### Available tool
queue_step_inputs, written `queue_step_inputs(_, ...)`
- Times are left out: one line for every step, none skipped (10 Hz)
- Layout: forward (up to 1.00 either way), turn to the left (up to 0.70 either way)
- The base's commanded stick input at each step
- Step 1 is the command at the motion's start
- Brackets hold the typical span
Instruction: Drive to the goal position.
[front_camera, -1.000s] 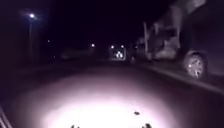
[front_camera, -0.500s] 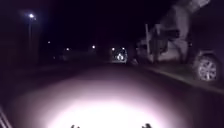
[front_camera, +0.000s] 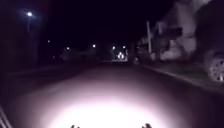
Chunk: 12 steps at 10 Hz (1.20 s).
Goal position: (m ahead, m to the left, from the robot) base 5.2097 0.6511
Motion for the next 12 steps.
queue_step_inputs(0.7,-0.32)
queue_step_inputs(0.7,-0.13)
queue_step_inputs(0.7,-0.11)
queue_step_inputs(0.7,-0.34)
queue_step_inputs(0.7,-0.35)
queue_step_inputs(0.7,-0.2)
queue_step_inputs(0.7,0.0)
queue_step_inputs(0.7,0.0)
queue_step_inputs(0.7,0.0)
queue_step_inputs(0.7,0.0)
queue_step_inputs(0.7,0.0)
queue_step_inputs(0.7,0.0)
